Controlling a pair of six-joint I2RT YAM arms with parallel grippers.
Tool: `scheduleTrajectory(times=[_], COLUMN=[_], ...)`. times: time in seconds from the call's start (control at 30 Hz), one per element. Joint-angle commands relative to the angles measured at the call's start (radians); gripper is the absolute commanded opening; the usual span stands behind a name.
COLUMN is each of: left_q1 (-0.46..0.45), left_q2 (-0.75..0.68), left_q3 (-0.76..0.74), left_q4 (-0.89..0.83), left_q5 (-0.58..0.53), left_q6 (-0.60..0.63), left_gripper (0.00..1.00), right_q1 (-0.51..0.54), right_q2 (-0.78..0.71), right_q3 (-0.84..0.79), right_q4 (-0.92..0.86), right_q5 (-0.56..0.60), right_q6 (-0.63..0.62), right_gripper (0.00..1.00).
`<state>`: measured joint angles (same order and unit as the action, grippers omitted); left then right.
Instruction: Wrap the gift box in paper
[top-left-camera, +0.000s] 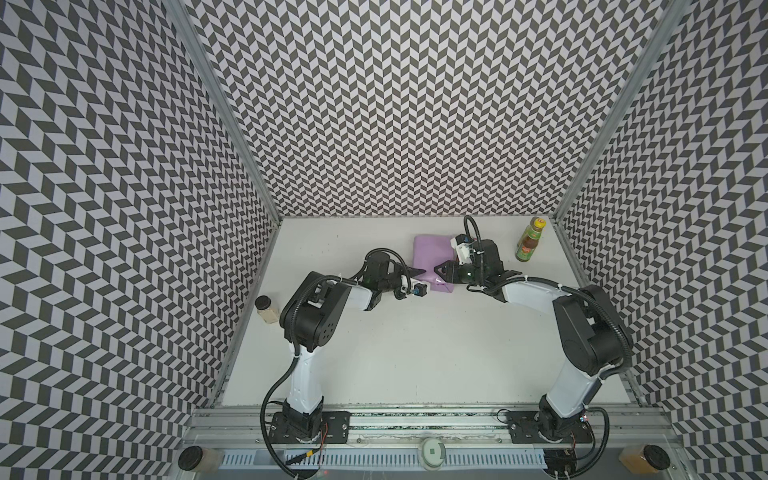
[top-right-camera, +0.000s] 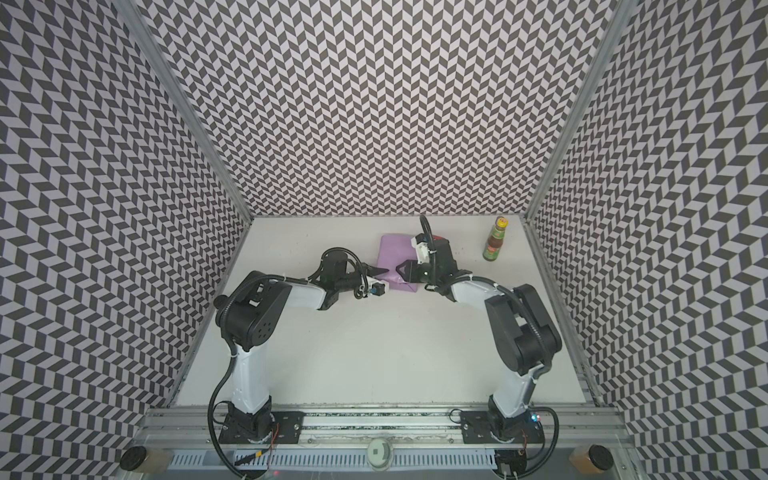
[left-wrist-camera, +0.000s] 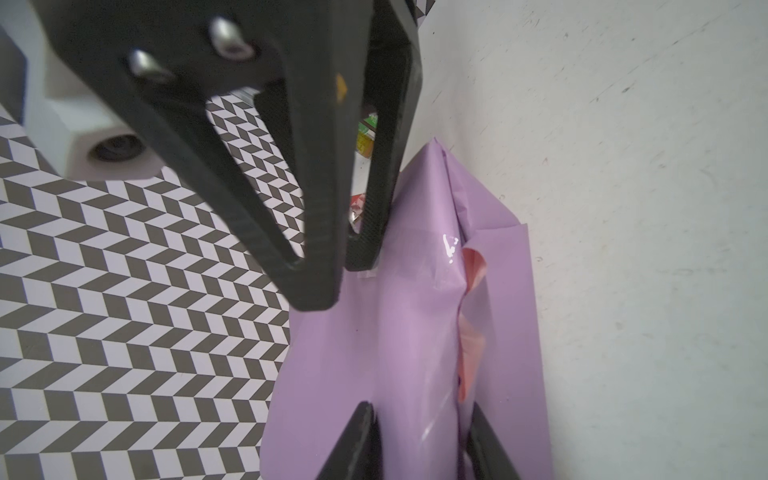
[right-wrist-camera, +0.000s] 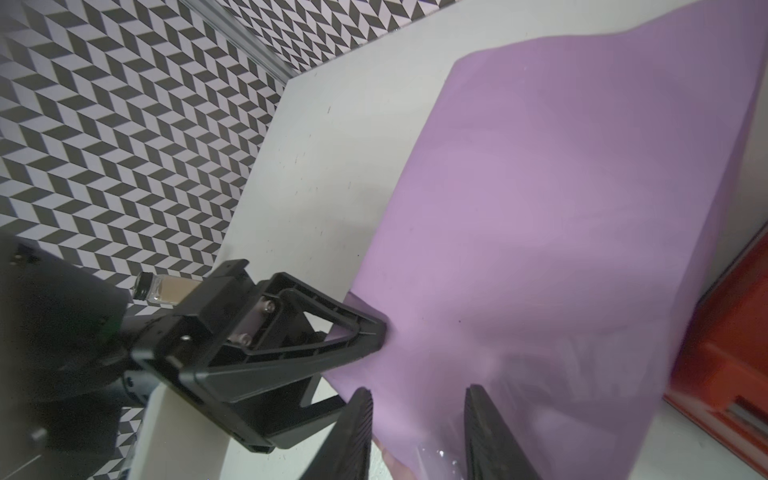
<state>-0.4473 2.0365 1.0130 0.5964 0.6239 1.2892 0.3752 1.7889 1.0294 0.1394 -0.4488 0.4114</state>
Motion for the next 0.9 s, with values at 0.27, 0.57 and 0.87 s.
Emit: scheduleTrajectory(times=[0.27,0.57,0.87], left_q1=[0.004,0.004,0.004], left_q2=[0.054,0.055,0.056], left_q3=[-0.007,-0.004,-0.004], left_q4=[-0.153,-0.156,-0.158], left_q5=[-0.051,-0.052,-0.052], left_q6=[-0.004,-0.003,-0.001], left_gripper=[0.34,0.34,0.34], right_q1=[-0.052,0.014,0.031], right_q2=[0.002,-0.118,-0.017], right_q3=[0.081,-0.072,-0.031], right_q4=[-0.049,0.038,0.026], right_q5=[0.069,-0.039,-0.012], right_q6=[-0.061,-0.055,-0.061], right_gripper=[0.39,0.39,0.38])
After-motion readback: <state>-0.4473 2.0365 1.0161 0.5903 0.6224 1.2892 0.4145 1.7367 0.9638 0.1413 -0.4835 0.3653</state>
